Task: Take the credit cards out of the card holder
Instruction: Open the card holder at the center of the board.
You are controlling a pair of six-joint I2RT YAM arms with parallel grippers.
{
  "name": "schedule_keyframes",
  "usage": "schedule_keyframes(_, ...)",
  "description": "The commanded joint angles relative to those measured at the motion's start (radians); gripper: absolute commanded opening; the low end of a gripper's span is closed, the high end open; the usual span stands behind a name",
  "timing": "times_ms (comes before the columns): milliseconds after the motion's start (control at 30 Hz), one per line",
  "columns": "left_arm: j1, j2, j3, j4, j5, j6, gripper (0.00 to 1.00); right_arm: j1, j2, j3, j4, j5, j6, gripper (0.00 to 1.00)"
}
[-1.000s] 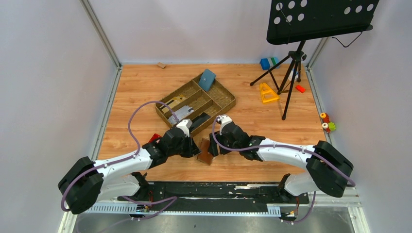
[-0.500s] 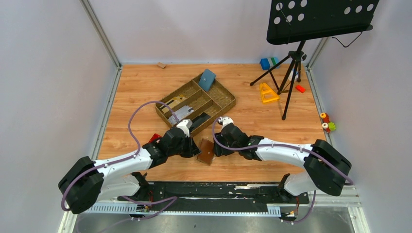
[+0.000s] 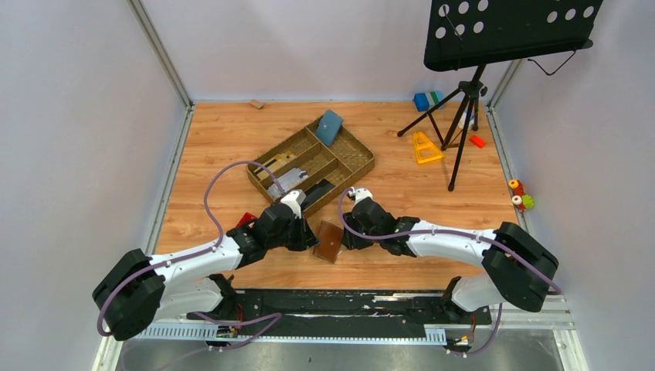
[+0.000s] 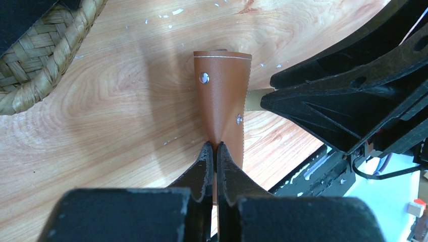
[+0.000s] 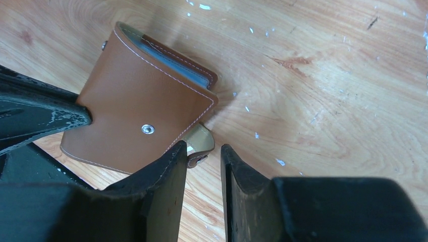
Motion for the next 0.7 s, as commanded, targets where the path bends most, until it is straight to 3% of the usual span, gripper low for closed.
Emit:
schedule_keyframes(0,-0.006,-0.012,0.017,0.018,-0.019,0.015,0.00,0.004,-0.002,-0.023,0.030,-0.005,0.040,0.31)
schedule_keyframes(133,-0.006,-0.012,0.016,0.013,-0.025,0.017,0.00,0.004,0.000,-0.038,0.047,-0.017,0.063,0.32)
schedule_keyframes(233,-0.006,-0.014,0.016,0.008,-0.033,0.020,0.00,0.003,0.010,-0.038,0.037,-0.017,0.070,0.40)
schedule_keyframes(367,-0.007,-0.016,0.017,0.001,-0.040,0.025,0.00,0.004,0.008,-0.046,0.032,-0.016,0.079,0.41)
schedule_keyframes(467,-0.008,-0.015,0.017,0.000,-0.043,0.025,0.00,0.004,-0.002,-0.054,0.040,-0.016,0.082,0.35)
schedule_keyframes(667,-0.009,-0.014,0.017,-0.007,-0.052,0.034,0.00,0.004,-0.026,-0.054,0.043,-0.006,0.075,0.12)
